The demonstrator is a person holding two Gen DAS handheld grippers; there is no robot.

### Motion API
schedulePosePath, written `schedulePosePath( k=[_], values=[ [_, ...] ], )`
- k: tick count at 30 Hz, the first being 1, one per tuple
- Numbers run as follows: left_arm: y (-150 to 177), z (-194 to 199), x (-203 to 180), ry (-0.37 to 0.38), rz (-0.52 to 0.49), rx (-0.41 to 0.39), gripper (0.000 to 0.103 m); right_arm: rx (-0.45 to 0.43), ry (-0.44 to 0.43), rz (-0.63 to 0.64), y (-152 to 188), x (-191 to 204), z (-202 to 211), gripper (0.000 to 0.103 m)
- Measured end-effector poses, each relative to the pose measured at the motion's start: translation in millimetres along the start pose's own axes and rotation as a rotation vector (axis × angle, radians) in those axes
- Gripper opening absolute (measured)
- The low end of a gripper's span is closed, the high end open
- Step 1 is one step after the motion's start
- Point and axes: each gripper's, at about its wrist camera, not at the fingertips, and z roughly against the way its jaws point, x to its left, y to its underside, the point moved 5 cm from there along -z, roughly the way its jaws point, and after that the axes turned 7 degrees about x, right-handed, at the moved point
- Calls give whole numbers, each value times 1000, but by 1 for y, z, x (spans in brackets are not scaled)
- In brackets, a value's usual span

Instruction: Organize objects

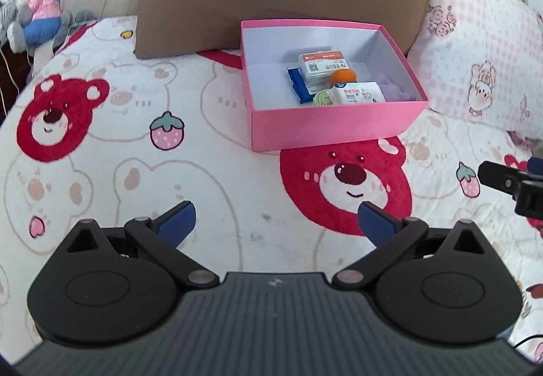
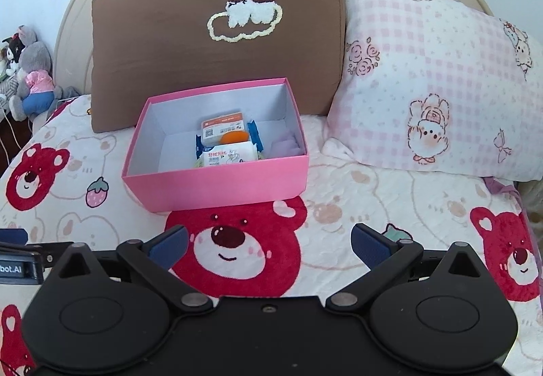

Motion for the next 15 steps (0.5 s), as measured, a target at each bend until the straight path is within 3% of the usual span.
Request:
schedulePosePath(
  k=[15],
  values=[
    [1,5,-2,-21,-9,13,103,41,27,36,10,12,1,103]
  ],
)
